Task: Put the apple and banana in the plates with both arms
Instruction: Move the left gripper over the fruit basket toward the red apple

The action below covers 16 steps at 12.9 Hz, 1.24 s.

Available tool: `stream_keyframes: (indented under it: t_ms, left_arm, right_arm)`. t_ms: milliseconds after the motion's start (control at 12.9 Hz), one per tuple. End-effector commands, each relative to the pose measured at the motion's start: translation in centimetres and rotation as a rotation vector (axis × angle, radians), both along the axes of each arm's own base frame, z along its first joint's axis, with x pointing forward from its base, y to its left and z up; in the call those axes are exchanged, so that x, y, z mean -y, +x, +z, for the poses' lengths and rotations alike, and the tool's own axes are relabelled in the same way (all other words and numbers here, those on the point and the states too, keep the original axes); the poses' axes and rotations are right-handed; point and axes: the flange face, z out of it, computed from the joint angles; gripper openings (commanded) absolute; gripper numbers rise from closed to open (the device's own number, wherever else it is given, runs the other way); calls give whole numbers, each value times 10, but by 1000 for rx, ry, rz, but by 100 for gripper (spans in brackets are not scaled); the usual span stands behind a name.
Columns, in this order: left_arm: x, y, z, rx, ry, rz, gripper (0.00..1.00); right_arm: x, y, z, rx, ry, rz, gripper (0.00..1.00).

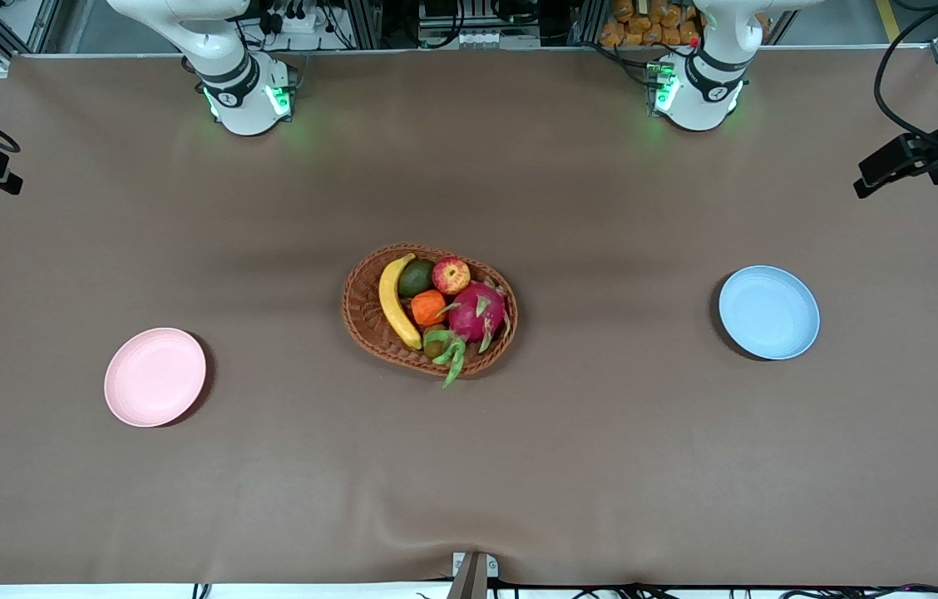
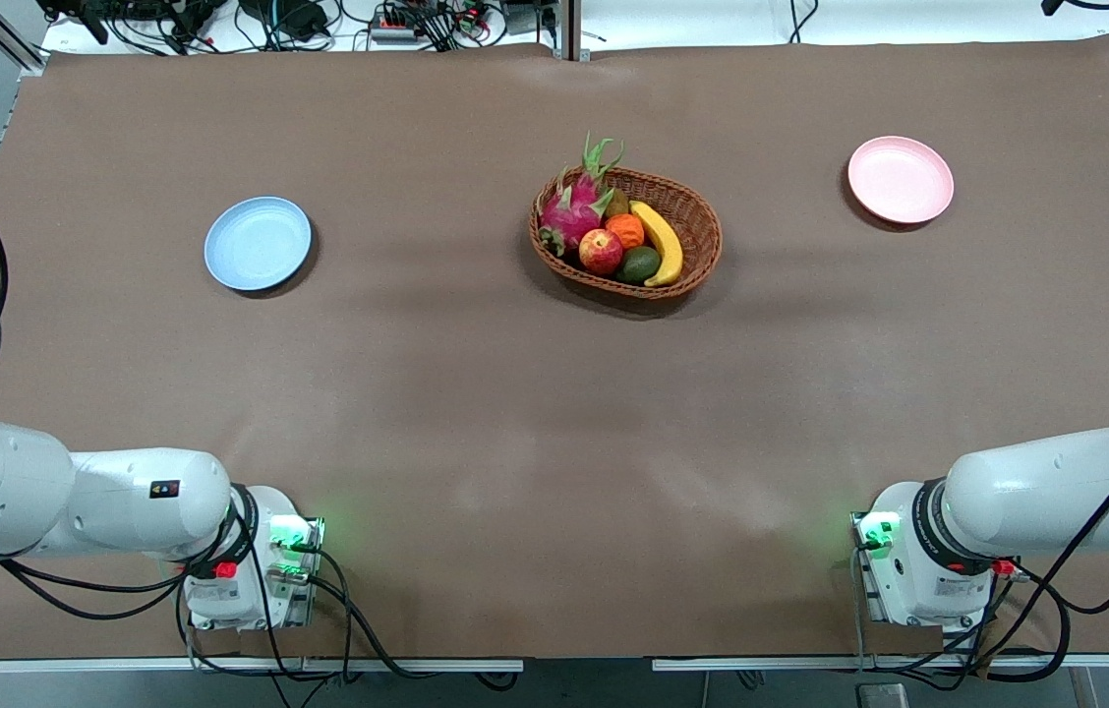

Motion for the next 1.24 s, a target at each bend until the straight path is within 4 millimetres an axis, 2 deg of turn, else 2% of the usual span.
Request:
stream_keyframes:
  t_ms: [0, 155, 309, 464, 695, 850, 1004, 1159]
  left_arm:
    - [3, -9, 9, -13, 13, -10, 100]
    - [5, -4, 12, -11, 12, -11, 100]
    - [16, 7, -6, -46, -2, -21, 100]
    - [60, 23, -42, -100, -35, 10, 100]
    - [144, 44, -91, -93, -39, 134, 100]
    - [206, 45, -130, -111, -23, 212, 100]
    - [271, 34, -166, -126, -1, 307, 100]
    - [297, 31, -184, -122, -6, 350, 100]
  right_arm:
    - [-2, 2, 4, 0, 7, -12, 100]
    - [-2, 2, 4, 0, 7, -12, 100]
    - [-2, 2, 4, 0, 7, -12, 100]
    - [-2, 2, 4, 0, 7, -12, 100]
    - [-2, 3, 3, -2, 7, -12, 100]
    - [-2, 3, 3, -2, 7, -12, 100]
    - [-2, 3, 3, -2, 7, -10, 100]
    - [-2, 3, 3, -2, 7, -10, 100]
